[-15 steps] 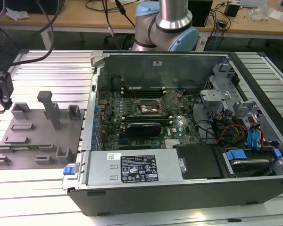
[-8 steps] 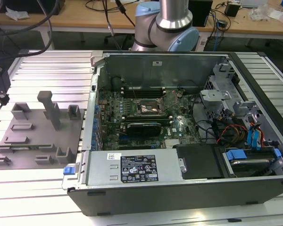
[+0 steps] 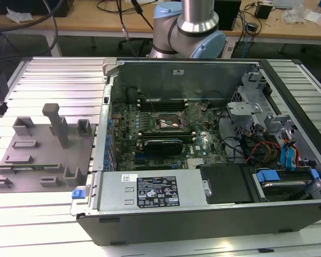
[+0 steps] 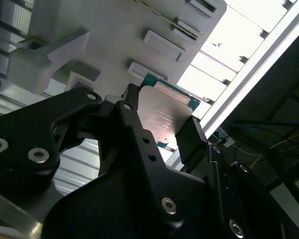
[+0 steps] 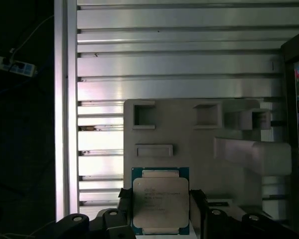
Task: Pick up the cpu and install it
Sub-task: 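Pick up the cpu and move it towards the insertion slot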
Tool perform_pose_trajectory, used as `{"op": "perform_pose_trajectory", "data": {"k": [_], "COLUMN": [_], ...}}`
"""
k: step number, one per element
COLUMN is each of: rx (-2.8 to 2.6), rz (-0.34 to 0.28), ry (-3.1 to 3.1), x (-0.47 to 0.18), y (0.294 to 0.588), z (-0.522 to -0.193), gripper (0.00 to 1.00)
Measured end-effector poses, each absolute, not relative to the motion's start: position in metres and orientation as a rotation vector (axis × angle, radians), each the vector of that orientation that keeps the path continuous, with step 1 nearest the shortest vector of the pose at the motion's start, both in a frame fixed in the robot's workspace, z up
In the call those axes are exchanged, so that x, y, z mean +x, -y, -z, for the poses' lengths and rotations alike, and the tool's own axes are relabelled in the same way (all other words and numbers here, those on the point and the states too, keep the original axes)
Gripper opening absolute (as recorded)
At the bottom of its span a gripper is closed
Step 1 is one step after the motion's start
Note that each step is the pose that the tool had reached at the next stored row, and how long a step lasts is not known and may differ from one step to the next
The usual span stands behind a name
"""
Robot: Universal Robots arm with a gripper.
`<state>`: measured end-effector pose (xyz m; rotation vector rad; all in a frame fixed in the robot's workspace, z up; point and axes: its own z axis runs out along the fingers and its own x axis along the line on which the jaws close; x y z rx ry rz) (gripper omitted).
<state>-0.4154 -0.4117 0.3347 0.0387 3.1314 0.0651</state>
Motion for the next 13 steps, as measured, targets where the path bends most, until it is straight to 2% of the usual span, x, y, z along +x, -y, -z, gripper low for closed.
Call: {"op": "perform_pose_trajectory", "data": {"k": [13], "rx": [0.039], "rz": [-0.065], "ry": [-3.131], "x": [-0.415], "y": [0.412], "z": [-0.360], "gripper": [0.54]}}
